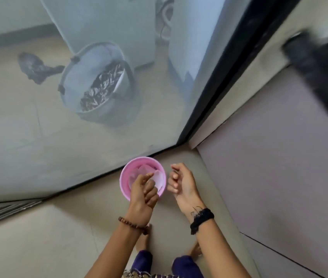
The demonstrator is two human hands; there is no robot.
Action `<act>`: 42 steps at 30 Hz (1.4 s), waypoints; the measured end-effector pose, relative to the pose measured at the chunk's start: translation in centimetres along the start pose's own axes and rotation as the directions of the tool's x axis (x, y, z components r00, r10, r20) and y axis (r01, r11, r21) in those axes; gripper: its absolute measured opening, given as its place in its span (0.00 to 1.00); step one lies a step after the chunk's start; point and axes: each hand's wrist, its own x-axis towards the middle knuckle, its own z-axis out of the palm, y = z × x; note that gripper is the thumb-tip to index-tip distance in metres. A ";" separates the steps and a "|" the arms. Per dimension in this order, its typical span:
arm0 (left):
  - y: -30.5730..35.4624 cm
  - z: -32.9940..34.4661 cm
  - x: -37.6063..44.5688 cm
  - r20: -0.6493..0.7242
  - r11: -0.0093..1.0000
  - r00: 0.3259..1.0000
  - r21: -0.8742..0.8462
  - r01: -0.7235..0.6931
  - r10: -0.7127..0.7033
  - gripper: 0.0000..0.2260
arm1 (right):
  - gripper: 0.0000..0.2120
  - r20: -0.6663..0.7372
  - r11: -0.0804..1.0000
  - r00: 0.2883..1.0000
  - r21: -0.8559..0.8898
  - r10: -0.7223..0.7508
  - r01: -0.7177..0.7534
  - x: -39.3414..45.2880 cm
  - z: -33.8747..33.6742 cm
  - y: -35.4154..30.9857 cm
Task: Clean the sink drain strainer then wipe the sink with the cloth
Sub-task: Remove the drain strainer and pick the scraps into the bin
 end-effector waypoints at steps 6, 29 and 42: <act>-2.1 12.4 -13.5 0.306 0.999 0.952 -0.015 0.036 -0.030 0.16 | 0.13 0.203 0.964 0.961 0.226 -0.188 0.141 -15.7 -4.0 -9.5; -24.1 47.1 -10.7 0.576 -0.107 0.760 0.771 -0.627 -0.301 0.07 | 0.06 -0.615 0.810 0.629 -0.025 -0.474 0.586 -25.5 -37.5 -31.5; -32.3 52.3 4.9 0.516 -0.690 0.724 0.307 -0.656 -0.458 0.10 | 0.16 -0.788 0.821 0.545 -0.495 -0.287 -0.283 -8.7 -43.9 -32.6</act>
